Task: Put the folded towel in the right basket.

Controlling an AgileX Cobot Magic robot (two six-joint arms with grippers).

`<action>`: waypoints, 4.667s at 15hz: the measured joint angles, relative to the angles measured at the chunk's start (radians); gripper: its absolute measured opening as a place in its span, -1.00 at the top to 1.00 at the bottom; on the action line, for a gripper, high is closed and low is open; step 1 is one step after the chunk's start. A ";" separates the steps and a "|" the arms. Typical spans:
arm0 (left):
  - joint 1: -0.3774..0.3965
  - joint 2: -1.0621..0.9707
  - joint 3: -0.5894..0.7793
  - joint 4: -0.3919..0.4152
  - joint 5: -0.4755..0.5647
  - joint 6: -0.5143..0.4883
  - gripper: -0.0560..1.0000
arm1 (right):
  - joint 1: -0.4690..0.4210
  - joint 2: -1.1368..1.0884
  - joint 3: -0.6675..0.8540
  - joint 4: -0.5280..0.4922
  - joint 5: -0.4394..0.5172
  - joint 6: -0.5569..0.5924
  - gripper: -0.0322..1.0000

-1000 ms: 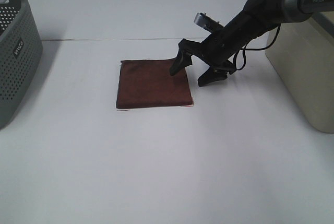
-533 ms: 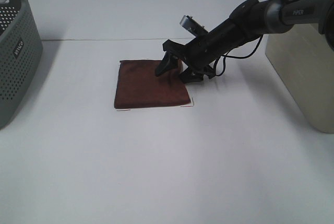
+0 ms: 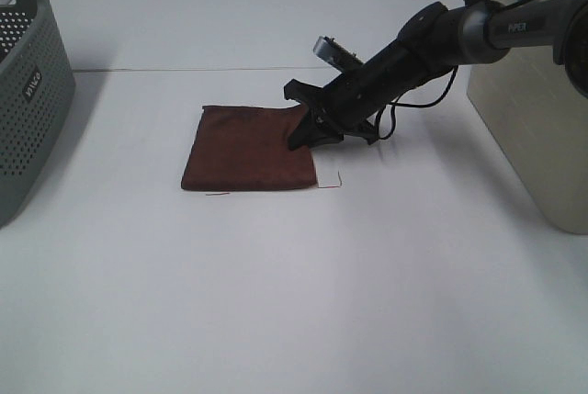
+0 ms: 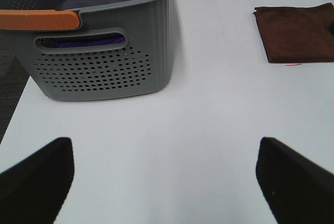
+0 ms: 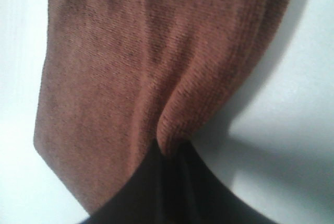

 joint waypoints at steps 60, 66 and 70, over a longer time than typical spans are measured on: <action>0.000 0.000 0.000 0.000 0.000 0.000 -0.77 | -0.490 -0.755 -0.122 -0.626 0.380 0.263 -0.68; 0.000 0.000 0.000 0.000 0.000 0.000 -0.77 | -0.395 -1.091 0.232 -0.690 0.380 0.263 -0.68; 0.000 0.000 0.000 0.000 0.000 0.000 -0.77 | -0.393 -1.390 0.596 -0.765 0.379 0.263 -0.68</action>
